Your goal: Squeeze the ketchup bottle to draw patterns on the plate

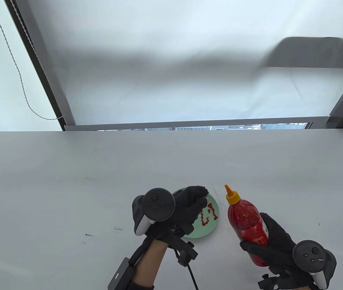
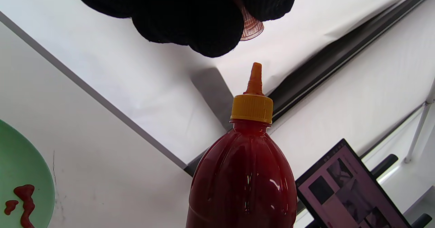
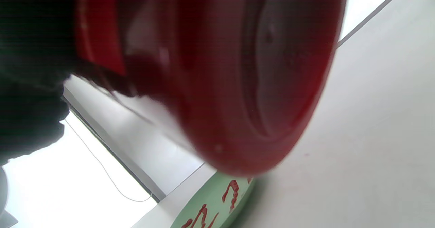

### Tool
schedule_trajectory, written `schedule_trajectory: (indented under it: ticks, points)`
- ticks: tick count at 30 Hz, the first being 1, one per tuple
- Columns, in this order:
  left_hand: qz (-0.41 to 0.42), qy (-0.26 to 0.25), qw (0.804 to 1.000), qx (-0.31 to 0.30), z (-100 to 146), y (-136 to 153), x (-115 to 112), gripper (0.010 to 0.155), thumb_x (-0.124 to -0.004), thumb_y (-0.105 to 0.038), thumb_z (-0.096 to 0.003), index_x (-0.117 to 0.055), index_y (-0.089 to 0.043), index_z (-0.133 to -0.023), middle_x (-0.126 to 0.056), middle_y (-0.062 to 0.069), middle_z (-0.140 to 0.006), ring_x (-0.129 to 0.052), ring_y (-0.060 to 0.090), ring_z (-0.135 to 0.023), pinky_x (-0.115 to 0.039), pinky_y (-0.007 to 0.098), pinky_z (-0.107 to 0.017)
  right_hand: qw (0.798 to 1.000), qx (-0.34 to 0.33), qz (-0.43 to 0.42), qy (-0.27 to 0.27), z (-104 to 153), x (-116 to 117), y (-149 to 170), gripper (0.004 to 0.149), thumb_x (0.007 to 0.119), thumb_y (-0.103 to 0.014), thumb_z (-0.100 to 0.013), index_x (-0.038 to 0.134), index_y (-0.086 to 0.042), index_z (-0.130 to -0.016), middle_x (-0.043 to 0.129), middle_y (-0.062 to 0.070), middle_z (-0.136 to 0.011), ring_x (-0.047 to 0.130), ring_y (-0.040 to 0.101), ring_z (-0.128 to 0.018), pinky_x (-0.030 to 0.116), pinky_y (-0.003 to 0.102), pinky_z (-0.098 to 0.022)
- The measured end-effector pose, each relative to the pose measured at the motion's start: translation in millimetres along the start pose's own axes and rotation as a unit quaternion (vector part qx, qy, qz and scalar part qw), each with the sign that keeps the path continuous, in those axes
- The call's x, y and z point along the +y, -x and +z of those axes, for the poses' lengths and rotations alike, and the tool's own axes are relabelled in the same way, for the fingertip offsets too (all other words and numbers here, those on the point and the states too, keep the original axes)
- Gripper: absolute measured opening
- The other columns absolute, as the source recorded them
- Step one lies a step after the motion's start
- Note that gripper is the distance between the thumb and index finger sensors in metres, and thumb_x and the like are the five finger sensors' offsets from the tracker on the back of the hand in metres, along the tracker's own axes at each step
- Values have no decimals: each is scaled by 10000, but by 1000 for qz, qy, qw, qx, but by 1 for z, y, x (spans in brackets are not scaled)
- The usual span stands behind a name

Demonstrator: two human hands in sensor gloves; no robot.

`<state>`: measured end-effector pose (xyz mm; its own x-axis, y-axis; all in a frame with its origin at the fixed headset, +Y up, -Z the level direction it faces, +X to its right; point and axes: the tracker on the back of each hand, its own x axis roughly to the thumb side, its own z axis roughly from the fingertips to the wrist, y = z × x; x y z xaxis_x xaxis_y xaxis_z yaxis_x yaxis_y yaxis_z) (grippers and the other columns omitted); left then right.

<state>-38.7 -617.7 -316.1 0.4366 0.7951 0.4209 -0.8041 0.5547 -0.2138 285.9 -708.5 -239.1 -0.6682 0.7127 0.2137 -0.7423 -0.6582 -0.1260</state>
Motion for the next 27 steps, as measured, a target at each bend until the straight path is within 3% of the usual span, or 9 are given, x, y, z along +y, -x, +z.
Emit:
schedule_trajectory:
  ticks: [4,11,20,27]
  points:
    - [32,-21,999,29,0,11,1,456,-723,-286,-574,-717,-55,-966,-961,174,-787,-894,398,-697,-746,594,-522,1000,-12,3,-16,0,5,-2,1016,947,-730,-419,561,-147,-1157,798,168,-1062,876,349,-901,766,602,-690]
    - [44,-16,999,8,-1,11,0,454,-695,-275,-578,-728,-41,-966,-969,175,-760,-896,395,-684,-743,597,-517,999,-27,14,-36,2,14,-6,1015,948,-730,-417,564,-148,-1155,799,171,-1062,877,352,-900,766,601,-692]
    - [-31,28,999,-2,-2,1,-6,420,-707,-308,-588,-766,-141,-969,-931,148,-755,-843,393,-721,-683,614,-559,997,-49,29,-60,2,21,-7,1013,952,-725,-415,563,-154,-1157,796,170,-1066,875,351,-903,762,606,-694]
    - [-91,58,993,-48,-2,-6,-10,417,-708,-309,-585,-777,-154,-965,-919,136,-768,-833,391,-740,-676,617,-573,996,-59,22,-67,1,21,-5,1013,957,-717,-415,559,-154,-1157,793,172,-1067,871,352,-907,759,609,-696]
